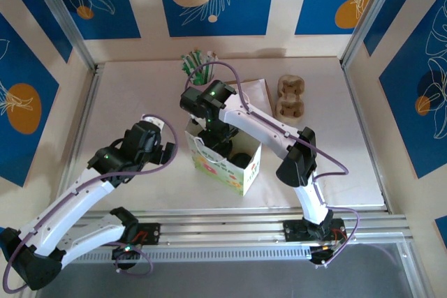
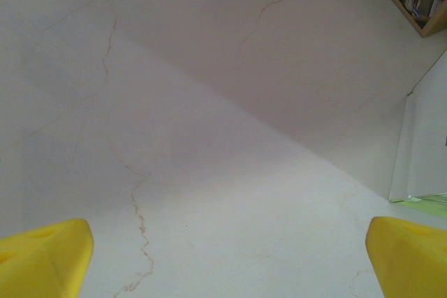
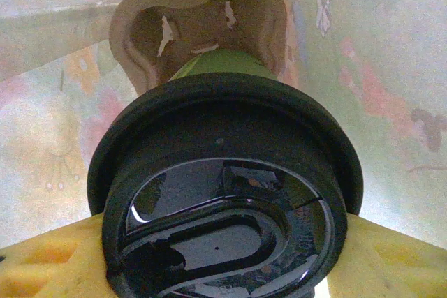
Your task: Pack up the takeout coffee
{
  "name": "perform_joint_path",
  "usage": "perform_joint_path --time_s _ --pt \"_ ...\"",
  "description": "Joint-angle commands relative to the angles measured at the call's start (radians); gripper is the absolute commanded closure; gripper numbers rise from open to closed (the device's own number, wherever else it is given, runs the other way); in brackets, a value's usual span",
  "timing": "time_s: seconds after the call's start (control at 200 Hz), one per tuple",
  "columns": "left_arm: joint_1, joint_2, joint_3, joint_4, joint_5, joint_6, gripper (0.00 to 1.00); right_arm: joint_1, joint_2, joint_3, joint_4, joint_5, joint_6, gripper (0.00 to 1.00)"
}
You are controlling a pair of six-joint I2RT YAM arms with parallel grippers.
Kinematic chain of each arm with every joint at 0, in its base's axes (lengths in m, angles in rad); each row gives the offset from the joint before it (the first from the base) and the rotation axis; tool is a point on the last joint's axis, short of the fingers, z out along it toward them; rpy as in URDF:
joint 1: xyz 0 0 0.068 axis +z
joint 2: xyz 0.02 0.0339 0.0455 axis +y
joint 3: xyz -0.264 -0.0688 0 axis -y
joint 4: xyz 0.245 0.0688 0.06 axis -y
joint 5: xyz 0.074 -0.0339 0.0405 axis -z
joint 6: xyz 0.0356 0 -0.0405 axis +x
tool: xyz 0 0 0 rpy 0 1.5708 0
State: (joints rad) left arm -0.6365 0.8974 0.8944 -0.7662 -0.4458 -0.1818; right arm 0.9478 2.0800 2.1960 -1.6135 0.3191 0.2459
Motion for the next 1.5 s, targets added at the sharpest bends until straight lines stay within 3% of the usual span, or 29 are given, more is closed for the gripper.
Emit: perform_joint_path --time_s 0.0,1.496 --pt "0.011 -0.012 -0.011 0.0 0.005 0.006 0.0 -0.009 -0.029 0.004 -0.159 0.013 0.013 0.35" --pt "0.012 -0.011 -0.011 -0.001 0.007 0.006 0.0 -0.008 0.003 0.063 -0.154 0.009 0.009 0.35"
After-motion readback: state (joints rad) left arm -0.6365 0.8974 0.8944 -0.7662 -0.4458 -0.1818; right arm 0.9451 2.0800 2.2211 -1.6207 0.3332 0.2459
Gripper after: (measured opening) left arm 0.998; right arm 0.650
